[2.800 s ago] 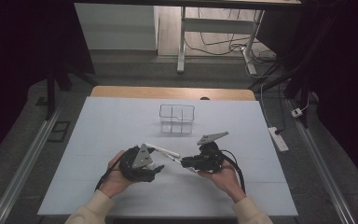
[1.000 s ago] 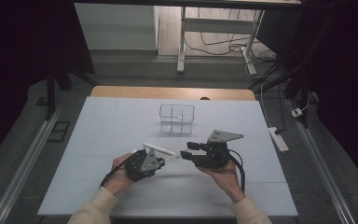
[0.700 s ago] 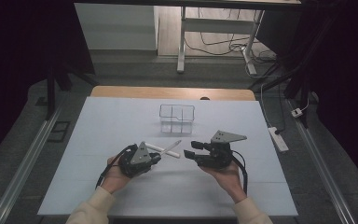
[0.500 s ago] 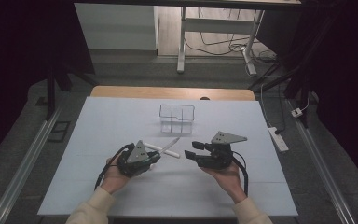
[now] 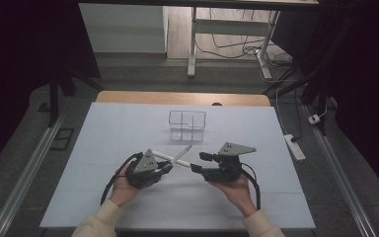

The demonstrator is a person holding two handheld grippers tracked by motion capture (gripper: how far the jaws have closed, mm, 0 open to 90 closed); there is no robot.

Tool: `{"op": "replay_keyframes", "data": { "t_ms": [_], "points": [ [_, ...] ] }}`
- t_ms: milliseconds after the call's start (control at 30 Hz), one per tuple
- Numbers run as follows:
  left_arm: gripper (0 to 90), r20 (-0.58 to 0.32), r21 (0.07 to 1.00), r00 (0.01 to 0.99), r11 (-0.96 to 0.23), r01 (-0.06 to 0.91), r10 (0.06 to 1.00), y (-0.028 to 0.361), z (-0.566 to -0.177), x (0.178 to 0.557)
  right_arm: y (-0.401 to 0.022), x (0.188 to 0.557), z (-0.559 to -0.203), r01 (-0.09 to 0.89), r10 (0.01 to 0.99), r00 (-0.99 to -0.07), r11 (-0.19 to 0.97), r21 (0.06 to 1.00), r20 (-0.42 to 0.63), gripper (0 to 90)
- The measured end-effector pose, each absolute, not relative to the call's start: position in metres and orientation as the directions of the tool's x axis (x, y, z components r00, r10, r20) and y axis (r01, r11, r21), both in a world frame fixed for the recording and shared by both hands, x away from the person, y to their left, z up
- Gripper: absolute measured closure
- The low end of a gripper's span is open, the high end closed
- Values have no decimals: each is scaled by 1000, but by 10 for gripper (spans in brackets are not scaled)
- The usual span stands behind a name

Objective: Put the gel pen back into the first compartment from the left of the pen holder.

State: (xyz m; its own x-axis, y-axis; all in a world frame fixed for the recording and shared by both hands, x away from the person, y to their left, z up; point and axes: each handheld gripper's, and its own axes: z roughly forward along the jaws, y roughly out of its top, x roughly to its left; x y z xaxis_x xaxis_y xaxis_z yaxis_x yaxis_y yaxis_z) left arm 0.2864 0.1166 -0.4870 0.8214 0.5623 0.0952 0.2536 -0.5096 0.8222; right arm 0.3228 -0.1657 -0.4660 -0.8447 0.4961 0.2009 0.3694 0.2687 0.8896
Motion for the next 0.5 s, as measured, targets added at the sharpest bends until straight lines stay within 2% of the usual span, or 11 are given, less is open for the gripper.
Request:
{"op": "replay_keyframes", "data": {
  "t_ms": [500],
  "points": [
    [787, 101, 804, 839, -540, 247, 535, 101, -493, 281, -156, 320, -471, 378, 500, -840, 262, 888, 210, 396]
  ]
}}
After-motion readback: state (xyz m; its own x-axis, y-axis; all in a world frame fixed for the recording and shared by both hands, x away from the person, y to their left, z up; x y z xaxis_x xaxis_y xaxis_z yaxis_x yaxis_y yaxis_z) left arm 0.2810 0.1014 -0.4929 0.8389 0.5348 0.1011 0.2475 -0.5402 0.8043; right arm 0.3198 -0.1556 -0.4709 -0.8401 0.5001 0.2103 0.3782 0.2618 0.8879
